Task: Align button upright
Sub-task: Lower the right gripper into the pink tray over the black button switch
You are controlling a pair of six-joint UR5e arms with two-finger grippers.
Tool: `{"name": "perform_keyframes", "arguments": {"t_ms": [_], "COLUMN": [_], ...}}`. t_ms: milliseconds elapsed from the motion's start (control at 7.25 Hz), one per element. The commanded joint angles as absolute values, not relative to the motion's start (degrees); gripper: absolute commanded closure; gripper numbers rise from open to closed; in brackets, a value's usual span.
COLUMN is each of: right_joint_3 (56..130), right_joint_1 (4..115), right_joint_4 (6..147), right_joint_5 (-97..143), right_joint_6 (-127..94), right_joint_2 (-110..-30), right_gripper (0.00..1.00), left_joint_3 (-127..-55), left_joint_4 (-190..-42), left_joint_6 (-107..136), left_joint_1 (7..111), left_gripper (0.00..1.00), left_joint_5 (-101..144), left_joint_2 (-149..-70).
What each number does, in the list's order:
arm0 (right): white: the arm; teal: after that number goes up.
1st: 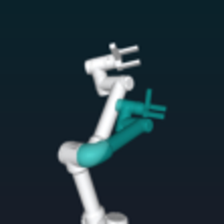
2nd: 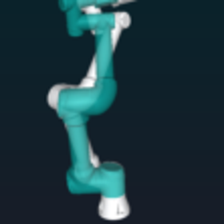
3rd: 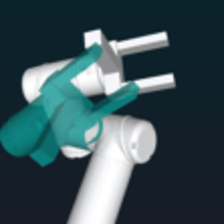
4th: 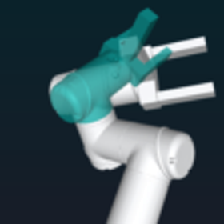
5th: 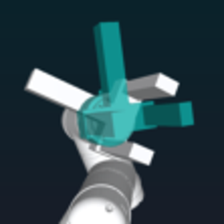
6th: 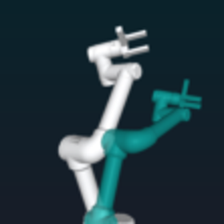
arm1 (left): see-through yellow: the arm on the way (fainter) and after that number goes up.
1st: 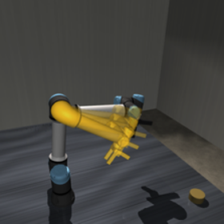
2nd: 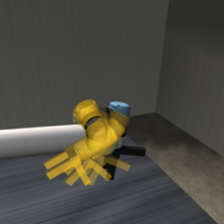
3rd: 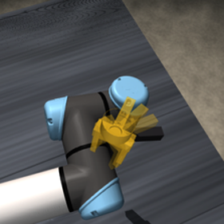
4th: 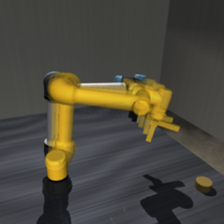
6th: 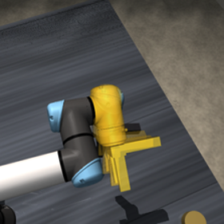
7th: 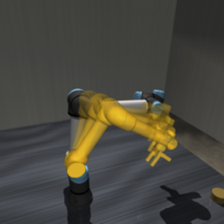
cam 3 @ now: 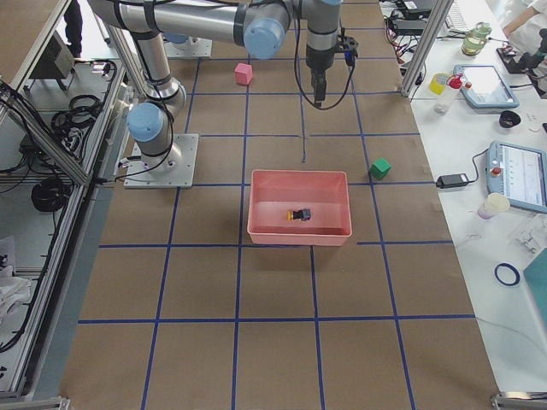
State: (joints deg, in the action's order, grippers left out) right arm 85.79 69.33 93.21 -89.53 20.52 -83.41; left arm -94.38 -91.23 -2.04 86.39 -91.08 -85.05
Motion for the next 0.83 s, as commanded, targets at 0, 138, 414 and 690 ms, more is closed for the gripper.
{"name": "perform_keyframes", "arguments": {"t_ms": [0, 138, 414, 690], "right_joint_3": [86.92, 89.71, 97.17, 102.81], "right_joint_1": [60.41, 57.86, 54.94, 52.31], "right_joint_4": [96.65, 100.07, 113.58, 121.07], "right_joint_5": [-89.99, -89.83, -90.0, -89.74], "right_joint_6": [27.66, 31.86, 34.45, 35.24], "right_joint_2": [-77.19, -75.6, -73.05, -71.73], "right_gripper": [0.0, 0.0, 0.0, 0.0], "left_joint_3": [-94.48, -94.57, -94.74, -95.01], "left_joint_4": [-91.32, -91.49, -91.49, -91.49], "left_joint_6": [-2.02, -2.11, -2.02, -2.11], "left_joint_1": [86.4, 86.4, 86.4, 86.48], "left_gripper": [0.0, 0.0, 0.0, 0.0], "left_joint_5": [-91.23, -91.23, -91.4, -92.45], "left_joint_2": [-84.99, -85.08, -85.17, -85.34]}}
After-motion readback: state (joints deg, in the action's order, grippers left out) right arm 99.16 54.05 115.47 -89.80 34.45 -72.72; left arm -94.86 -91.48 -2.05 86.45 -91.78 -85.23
